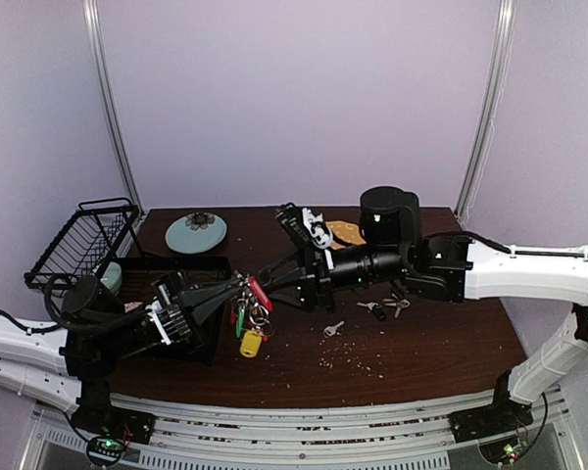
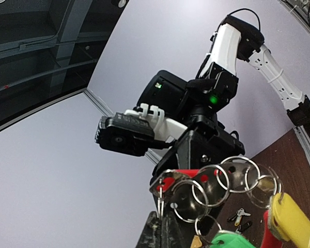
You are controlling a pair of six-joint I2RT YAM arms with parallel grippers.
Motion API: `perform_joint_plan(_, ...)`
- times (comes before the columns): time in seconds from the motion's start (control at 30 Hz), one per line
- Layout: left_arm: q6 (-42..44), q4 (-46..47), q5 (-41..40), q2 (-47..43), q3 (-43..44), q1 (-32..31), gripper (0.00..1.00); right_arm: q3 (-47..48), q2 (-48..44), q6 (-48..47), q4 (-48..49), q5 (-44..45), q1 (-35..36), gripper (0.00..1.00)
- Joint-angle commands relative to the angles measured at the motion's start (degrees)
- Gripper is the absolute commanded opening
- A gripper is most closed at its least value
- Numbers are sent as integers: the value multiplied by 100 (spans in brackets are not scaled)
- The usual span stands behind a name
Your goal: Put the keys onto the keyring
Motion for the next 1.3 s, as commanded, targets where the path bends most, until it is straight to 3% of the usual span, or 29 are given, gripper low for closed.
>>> perform_joint_plan(0.0,-39,378,105,-34,100,-2,0,-34,-18,180,634,-147,79,36)
perform_joint_plan(0.5,17,317,-91,-25,19,-7,0,-25,-421,389,526,-136,205,34)
perform_joint_plan(1.0,28,213,-226,104,43,-7,0,378,-170,507,397,-125,483,28)
perform_joint_plan(1.27,-161,304,-210,163,43,-2,0,780,18,418,16,460,636,24)
